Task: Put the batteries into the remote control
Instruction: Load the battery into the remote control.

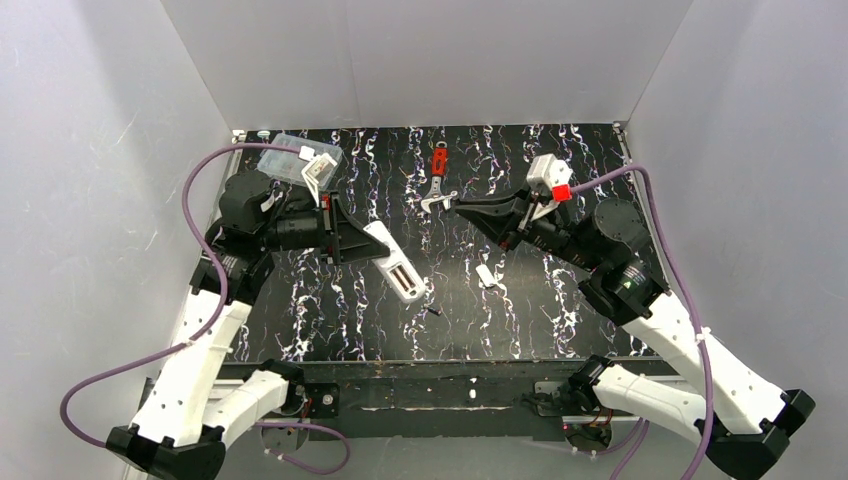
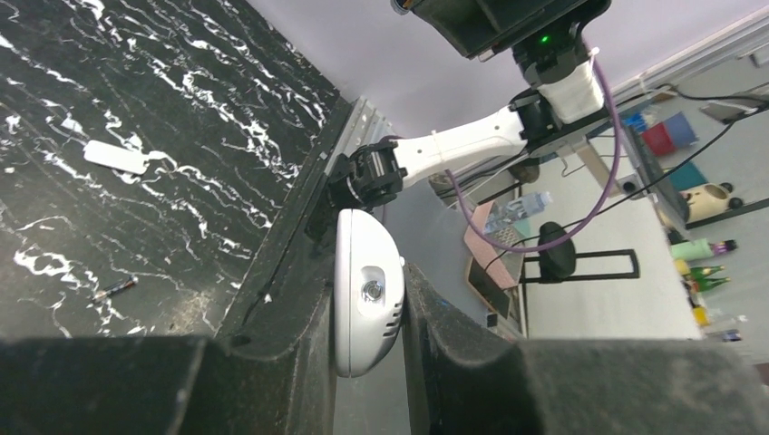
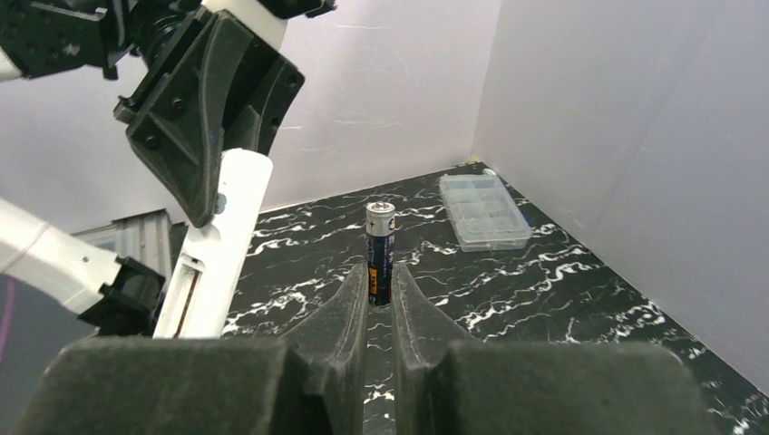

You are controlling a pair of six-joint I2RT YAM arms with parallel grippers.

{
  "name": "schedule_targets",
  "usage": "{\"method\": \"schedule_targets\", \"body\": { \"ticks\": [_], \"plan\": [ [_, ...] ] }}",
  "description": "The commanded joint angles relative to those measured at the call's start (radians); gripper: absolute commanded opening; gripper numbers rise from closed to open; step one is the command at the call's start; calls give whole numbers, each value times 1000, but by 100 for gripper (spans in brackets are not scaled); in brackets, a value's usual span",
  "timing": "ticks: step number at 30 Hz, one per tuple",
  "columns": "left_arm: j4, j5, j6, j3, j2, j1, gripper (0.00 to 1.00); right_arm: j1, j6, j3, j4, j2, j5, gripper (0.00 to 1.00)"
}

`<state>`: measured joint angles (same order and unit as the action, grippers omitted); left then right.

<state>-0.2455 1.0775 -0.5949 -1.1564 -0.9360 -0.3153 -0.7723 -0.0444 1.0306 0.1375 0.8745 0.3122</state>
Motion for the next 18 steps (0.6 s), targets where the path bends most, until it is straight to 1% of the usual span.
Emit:
{"method": "schedule_targets", "body": {
  "ticks": [1,4,12,18],
  "plan": [
    [171,-3,170,-65,37,-7,0,5,32,15,62,17,128,1],
    [216,-52,205,-72,44,-10,0,4,41,3,78,21,169,1],
    [366,-163,316,-108,47,-13,0,4,72,-28,87,11,162,1],
    [386,-202,346,-111,43,-20,0,4,75,-32,82,15,160,1]
  ]
}}
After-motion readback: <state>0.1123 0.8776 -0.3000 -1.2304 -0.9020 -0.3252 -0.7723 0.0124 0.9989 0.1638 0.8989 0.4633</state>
